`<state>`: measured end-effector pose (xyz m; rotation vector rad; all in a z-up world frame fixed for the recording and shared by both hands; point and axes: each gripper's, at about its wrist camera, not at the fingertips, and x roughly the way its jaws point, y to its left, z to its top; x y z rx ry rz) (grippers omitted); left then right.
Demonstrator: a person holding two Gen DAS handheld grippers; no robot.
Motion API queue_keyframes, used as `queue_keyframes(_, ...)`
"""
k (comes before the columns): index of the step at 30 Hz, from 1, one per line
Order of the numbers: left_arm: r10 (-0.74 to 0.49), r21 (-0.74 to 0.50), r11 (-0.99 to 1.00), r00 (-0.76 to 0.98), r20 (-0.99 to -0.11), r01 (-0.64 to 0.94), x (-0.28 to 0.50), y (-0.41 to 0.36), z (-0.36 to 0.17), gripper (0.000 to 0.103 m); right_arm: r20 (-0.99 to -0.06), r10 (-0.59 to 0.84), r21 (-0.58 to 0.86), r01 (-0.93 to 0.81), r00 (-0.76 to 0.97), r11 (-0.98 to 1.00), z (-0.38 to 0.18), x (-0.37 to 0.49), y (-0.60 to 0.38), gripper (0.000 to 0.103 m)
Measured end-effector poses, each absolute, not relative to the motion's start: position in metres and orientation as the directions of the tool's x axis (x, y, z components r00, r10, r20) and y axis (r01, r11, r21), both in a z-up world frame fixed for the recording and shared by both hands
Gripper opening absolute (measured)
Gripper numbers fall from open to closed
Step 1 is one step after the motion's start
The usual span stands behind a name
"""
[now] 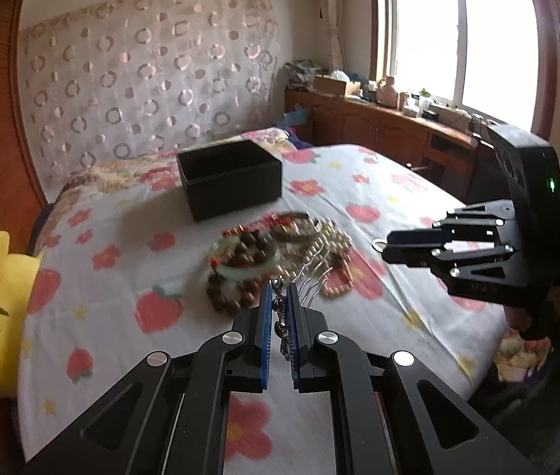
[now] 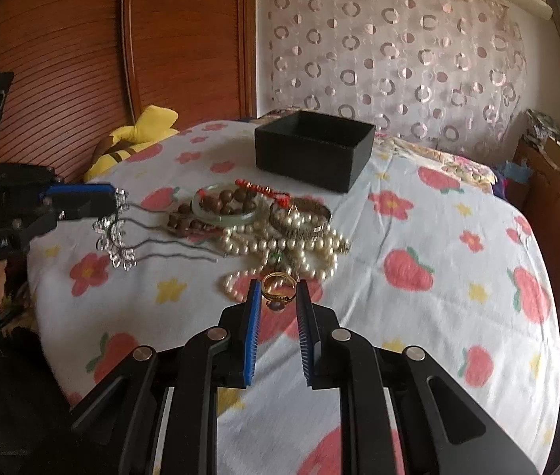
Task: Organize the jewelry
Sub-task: 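Lift the comb with the left gripper while the right gripper lifts the ring, then lower comb and ring into the black box and open both grippers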
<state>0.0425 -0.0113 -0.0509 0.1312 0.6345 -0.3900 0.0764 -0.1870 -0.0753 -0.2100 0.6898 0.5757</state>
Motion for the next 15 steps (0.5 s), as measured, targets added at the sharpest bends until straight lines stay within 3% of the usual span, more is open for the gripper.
queue_keyframes(15,-0.276,0.021,0.939,0.786,-0.553,0.344,0.162,-0.002,-0.013,0.006,-0.591,0.448,-0.050,-0.585,0.671,0.810,-0.025,0.177,-0.170,0.020)
